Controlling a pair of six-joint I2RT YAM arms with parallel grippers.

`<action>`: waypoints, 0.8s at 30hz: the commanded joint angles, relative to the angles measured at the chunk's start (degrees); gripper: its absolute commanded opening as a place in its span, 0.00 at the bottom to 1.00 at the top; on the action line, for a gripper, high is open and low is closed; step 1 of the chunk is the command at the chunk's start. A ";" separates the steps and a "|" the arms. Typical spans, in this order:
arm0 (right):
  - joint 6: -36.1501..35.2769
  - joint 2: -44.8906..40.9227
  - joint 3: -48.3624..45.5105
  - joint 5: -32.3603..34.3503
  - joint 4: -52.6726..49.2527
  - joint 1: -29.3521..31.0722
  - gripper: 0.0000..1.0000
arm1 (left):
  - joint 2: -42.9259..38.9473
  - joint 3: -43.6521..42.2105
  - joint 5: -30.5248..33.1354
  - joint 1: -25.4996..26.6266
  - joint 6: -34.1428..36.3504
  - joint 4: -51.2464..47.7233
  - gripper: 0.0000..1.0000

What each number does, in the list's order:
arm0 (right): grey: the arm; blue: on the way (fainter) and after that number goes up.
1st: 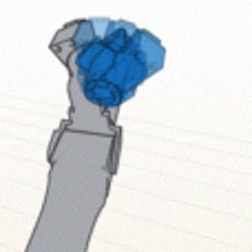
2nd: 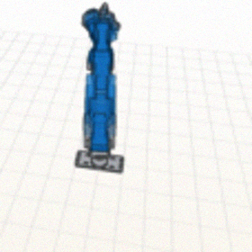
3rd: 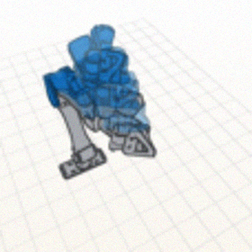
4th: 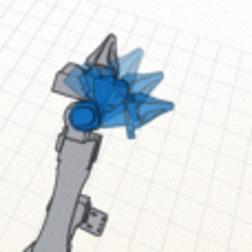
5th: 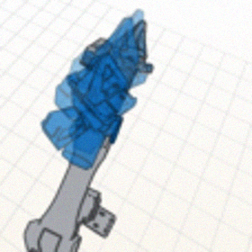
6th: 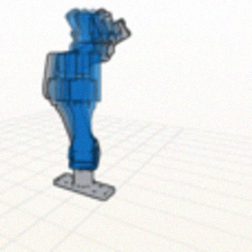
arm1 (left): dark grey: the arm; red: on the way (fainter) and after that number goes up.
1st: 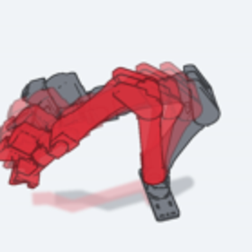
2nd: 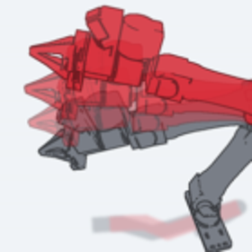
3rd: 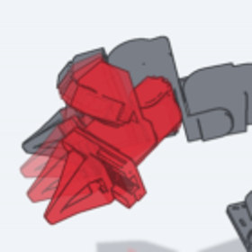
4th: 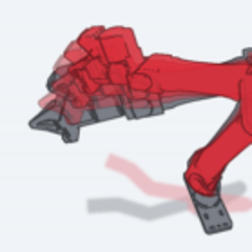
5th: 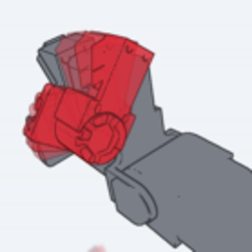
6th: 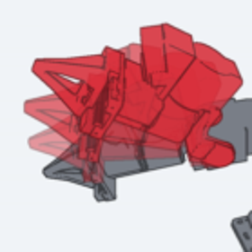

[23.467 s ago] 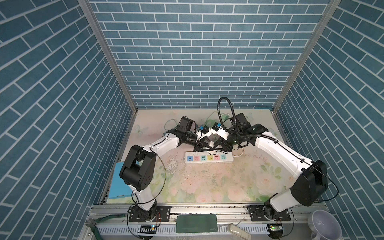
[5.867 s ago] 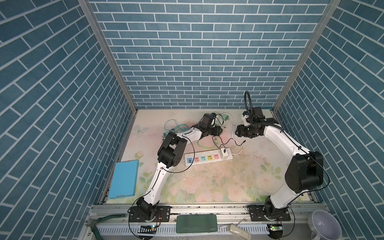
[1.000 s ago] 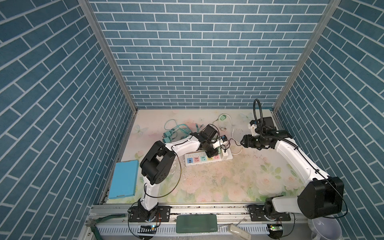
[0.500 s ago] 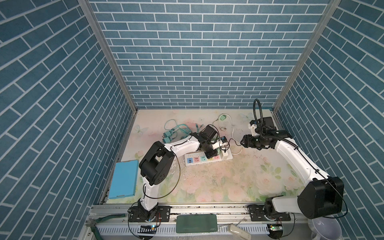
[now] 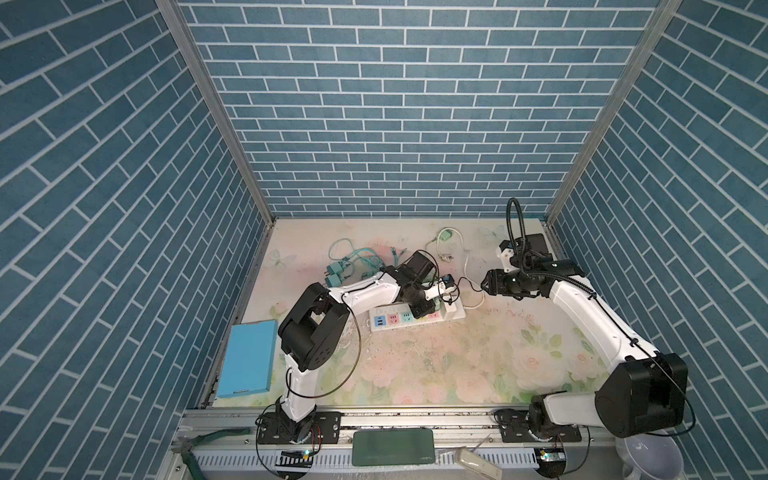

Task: Insert the plug
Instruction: 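Press the mint-green charger down into the pink socket with the left gripper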

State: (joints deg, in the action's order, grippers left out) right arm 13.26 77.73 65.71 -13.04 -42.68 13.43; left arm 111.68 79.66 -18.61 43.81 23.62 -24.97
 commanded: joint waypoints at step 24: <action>1.11 -0.30 0.12 0.64 -1.97 -0.23 0.65 | 7.24 -3.62 8.64 2.24 -3.27 -2.41 0.05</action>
State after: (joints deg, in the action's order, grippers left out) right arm 13.26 77.73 65.71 -13.04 -42.92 13.43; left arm 112.88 77.73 -13.45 45.78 21.67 -21.37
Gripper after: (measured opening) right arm 0.646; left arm 0.299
